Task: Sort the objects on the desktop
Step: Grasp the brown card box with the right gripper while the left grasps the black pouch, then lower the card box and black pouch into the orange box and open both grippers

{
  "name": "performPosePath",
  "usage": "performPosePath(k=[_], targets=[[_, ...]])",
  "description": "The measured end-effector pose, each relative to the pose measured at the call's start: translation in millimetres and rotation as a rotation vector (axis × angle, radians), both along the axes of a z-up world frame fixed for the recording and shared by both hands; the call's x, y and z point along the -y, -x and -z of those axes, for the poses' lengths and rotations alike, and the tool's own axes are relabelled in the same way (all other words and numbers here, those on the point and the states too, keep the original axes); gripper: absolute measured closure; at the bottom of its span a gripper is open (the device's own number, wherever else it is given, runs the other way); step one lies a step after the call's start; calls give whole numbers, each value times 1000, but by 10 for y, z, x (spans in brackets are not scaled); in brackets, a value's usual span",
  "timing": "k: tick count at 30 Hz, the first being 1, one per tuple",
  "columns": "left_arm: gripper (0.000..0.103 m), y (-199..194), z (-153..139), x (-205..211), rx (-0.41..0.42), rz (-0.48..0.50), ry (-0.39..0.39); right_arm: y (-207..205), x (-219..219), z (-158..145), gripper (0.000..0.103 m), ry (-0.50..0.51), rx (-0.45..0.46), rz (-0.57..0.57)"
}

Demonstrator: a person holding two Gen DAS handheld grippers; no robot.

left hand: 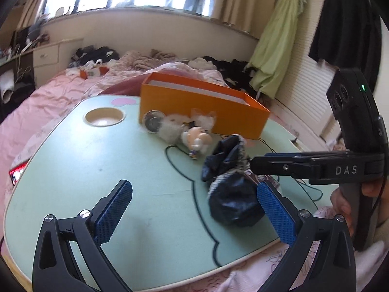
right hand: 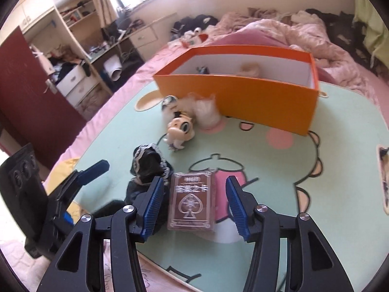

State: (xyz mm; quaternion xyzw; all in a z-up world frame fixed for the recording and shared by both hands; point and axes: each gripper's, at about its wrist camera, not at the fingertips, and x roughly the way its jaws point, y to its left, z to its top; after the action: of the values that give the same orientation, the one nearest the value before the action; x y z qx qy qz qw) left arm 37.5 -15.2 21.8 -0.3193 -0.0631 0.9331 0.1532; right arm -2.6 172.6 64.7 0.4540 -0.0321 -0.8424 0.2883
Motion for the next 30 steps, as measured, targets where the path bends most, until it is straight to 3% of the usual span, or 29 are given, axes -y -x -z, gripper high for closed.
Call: performPosePath(k=[3,7,9,10,19,20,22,30], targets=[[11,31,10,-133,6,38,57,6,20,41,51,-16,16,-7],[37,46,69,-259,28,92,88,67,48,117,51,-33,49,-1],[63,23,70,-238,25,102,77,78,42,139,50,-33,60,3],[66,18,76,-231,23,112,66,78,40,135,50,-35,61,2],[72,-125,69,9,2,41,14,24,139,134,50,-110,26,-7],[73,-136,69,43,2,31,8,13,163,136,61,-120,19,-16],[73,-154,66,80,0,18,3,-14,214,133,62,-128,6,-42],[75,-175,-50,84,-35,13,-3,-43,122,-38,63,-75,-73,-22]])
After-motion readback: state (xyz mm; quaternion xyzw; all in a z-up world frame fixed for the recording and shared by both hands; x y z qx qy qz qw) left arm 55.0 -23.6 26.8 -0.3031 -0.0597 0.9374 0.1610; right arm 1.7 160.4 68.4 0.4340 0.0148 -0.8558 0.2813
